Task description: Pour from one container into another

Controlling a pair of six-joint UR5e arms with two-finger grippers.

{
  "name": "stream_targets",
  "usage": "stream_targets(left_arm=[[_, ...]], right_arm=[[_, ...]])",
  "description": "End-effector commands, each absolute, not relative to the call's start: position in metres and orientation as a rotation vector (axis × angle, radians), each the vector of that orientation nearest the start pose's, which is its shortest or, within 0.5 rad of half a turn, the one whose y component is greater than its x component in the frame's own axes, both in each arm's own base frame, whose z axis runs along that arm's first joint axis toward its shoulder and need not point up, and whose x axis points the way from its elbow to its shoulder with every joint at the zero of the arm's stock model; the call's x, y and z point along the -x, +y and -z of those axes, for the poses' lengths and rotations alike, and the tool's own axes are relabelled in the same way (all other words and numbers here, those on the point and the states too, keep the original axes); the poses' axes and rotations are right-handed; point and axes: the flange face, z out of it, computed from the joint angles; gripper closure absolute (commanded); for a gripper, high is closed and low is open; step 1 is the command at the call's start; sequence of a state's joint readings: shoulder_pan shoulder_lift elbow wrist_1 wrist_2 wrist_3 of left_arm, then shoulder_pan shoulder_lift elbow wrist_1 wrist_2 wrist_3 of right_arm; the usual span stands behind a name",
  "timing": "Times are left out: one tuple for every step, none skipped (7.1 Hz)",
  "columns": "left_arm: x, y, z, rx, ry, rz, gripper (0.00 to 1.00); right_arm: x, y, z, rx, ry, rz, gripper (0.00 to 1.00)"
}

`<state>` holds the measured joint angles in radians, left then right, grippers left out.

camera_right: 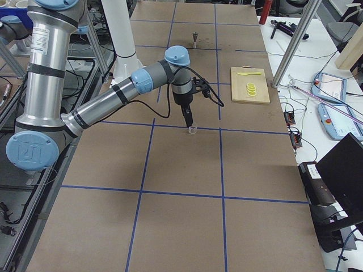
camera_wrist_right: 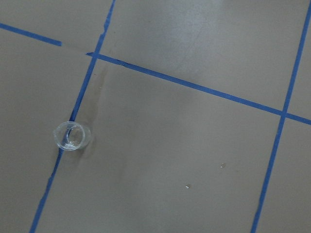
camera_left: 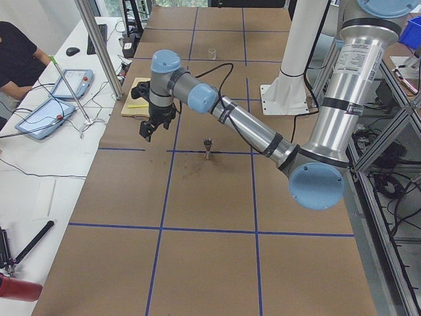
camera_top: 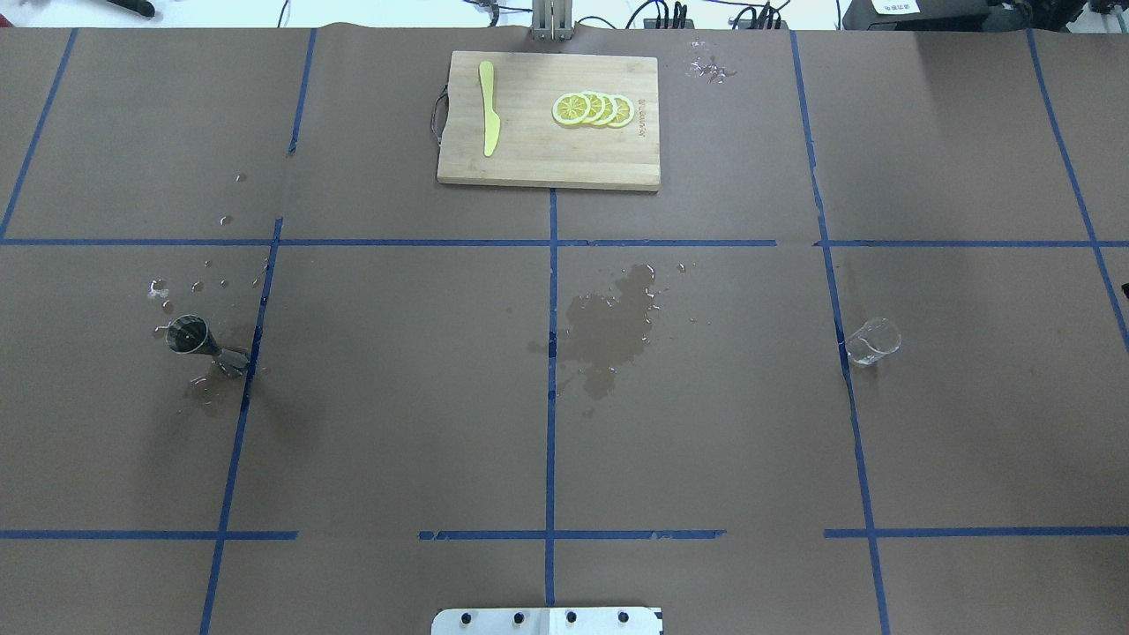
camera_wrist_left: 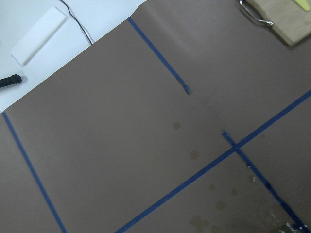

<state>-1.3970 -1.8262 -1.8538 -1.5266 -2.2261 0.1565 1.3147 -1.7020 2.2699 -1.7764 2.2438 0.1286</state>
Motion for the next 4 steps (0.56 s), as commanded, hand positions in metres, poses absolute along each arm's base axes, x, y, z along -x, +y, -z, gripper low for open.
stream_targets(left_arm=[[0.057,-0.594,-0.486,-0.410,0.732,-0.461,0.00],[0.095,-0.593,-0.547,-0.400,0.759,-0.473,0.00],[0.098,-0.578,-0.577,-0.355,0.762,-0.444,0.00],[0.096,-0.559,-0.606,-0.291,0.781,-0.387,0.00]], right_arm=[[-0.050,-0.434,-0.483,-0.201,-0.805,0.278,0.00],[-0.065,-0.441,-0.501,-0.201,-0.829,0.275,0.00],[-0.069,-0.439,-0.516,-0.174,-0.825,0.249,0.00],[-0.068,-0.443,-0.529,-0.148,-0.822,0.239,0.00]])
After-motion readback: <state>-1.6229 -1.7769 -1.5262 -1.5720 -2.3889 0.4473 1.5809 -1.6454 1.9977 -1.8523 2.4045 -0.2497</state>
